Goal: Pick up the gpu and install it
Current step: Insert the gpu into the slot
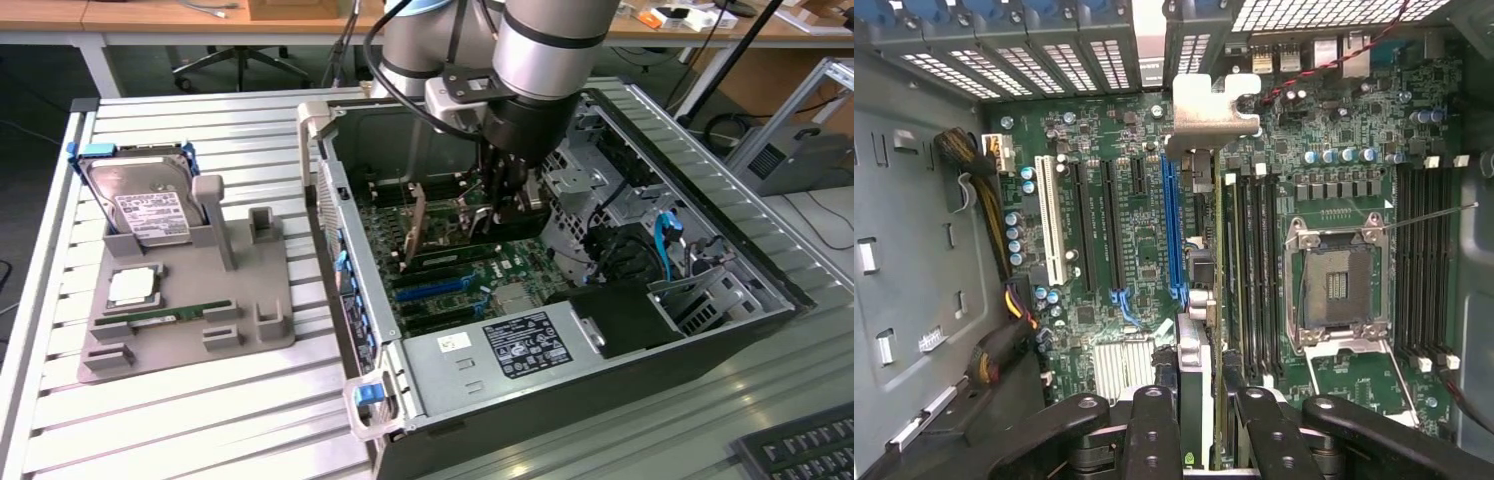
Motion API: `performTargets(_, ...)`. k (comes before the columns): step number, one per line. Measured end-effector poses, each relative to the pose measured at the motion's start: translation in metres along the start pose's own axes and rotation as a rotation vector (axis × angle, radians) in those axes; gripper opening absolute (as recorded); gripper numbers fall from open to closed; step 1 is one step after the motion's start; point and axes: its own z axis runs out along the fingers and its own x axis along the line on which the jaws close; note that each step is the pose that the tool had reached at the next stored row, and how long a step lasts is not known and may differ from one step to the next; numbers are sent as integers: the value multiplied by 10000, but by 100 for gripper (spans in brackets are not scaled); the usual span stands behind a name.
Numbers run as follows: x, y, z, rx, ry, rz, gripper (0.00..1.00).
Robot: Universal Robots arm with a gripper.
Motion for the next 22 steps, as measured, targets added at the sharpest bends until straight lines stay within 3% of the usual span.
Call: performTargets(22, 3, 4, 58, 1, 4, 0, 27)
